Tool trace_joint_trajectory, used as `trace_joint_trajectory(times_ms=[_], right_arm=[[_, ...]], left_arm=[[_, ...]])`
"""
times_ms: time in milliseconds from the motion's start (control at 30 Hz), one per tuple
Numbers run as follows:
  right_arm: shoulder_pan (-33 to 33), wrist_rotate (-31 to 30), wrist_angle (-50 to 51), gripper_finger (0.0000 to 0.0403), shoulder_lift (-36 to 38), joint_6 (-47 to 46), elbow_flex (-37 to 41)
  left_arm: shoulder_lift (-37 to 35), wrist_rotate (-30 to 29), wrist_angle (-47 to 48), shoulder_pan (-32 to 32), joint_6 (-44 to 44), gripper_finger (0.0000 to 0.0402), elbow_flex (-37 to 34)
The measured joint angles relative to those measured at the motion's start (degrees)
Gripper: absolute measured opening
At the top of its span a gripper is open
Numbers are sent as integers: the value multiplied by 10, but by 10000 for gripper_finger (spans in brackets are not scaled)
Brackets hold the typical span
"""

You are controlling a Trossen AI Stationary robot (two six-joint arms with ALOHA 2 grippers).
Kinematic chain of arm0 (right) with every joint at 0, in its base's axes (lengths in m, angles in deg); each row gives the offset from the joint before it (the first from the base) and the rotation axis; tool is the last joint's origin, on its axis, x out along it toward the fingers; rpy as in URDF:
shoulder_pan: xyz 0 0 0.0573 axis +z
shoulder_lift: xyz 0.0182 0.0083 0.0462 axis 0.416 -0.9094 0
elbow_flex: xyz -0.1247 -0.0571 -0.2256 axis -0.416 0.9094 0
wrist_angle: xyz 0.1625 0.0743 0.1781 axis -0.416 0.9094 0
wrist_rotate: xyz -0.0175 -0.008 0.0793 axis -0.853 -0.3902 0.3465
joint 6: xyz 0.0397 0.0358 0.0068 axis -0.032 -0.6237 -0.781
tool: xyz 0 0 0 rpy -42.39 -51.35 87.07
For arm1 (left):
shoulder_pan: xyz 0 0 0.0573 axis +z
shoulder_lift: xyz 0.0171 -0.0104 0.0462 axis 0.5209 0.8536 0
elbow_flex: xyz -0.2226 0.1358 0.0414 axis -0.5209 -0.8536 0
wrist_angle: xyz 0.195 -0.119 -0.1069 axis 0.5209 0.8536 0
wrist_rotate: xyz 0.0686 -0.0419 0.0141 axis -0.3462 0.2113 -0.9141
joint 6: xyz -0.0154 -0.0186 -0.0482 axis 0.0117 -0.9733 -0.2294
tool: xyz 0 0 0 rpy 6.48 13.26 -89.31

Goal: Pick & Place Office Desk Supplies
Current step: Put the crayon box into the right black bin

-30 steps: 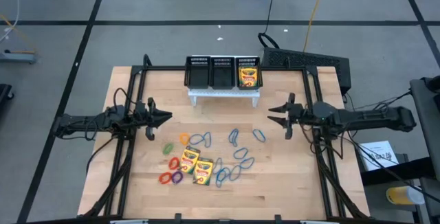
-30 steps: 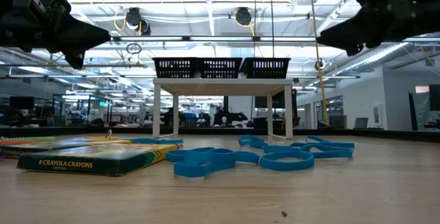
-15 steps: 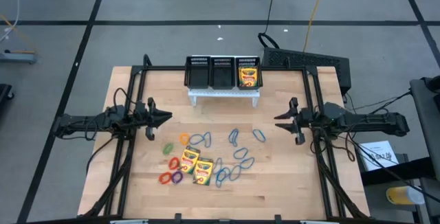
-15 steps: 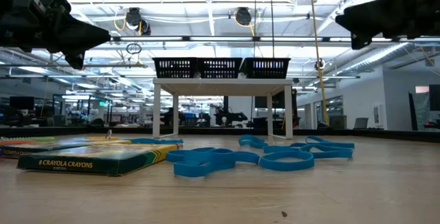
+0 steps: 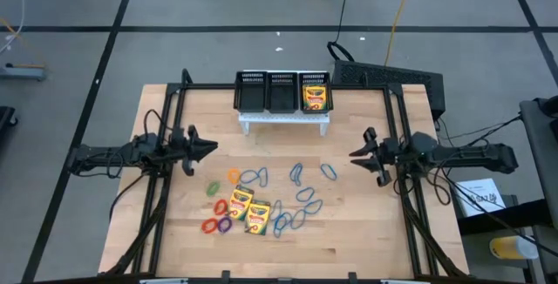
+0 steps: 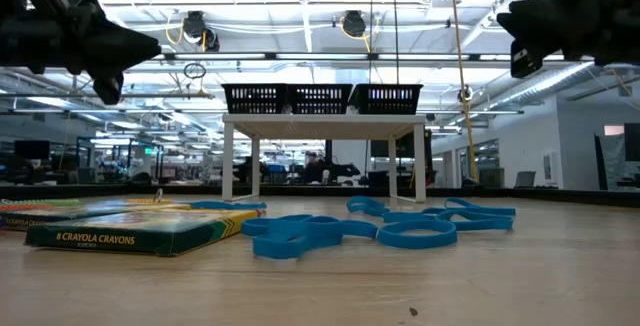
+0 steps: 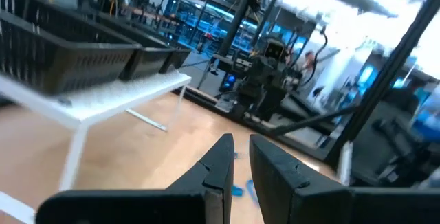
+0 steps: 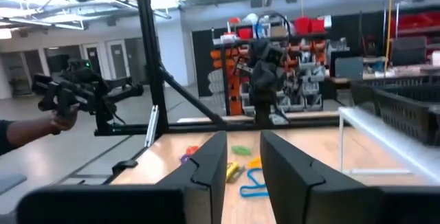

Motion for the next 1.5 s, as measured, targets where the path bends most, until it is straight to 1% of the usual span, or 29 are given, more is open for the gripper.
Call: trace_joint_trajectory(times_ms=[100, 300, 533, 633, 733, 833, 900, 1000, 1100, 1167, 1233, 1300, 1500], right_arm=[[0, 0, 21, 72, -1, 3, 1], [0, -1, 60, 70, -2, -9, 1], [0, -1, 58, 70, -1, -14, 2], [0, -1, 58, 70, -1, -10, 2], [0, -1, 58, 70, -1, -14, 2], [0, -1, 58, 70, -1, -14, 2], [0, -1, 58, 70, -1, -14, 2], [0, -1, 58, 70, -1, -14, 2], [0, -1, 58, 70, -1, -14, 2], [0, -1, 58, 70, -1, -14, 2], [0, -1, 58, 70, -1, -14, 2], [0, -1, 58, 70, -1, -14, 2], [0, -1, 58, 71, -1, -14, 3]], left_arm=[[0, -6, -1, 0, -33, 56, 0], [0, -11, -1, 0, -24, 56, 0], [0, -27, 14, 0, -1, 56, 0], [0, -45, 23, 0, -36, 56, 1], [15, -45, 15, 0, -69, 60, 1], [38, -34, -26, 0, -139, 86, 0], [56, -27, -37, 0, -174, 114, 1], [93, -23, -29, -1, -206, 167, 0], [138, 14, -44, -9, -220, 216, 0], [171, 41, -74, -19, -241, 239, 0], [205, 58, -109, -36, -251, 253, 0], [240, 57, -137, -55, -252, 258, 0], [353, 17, -163, -100, -262, 253, 34]])
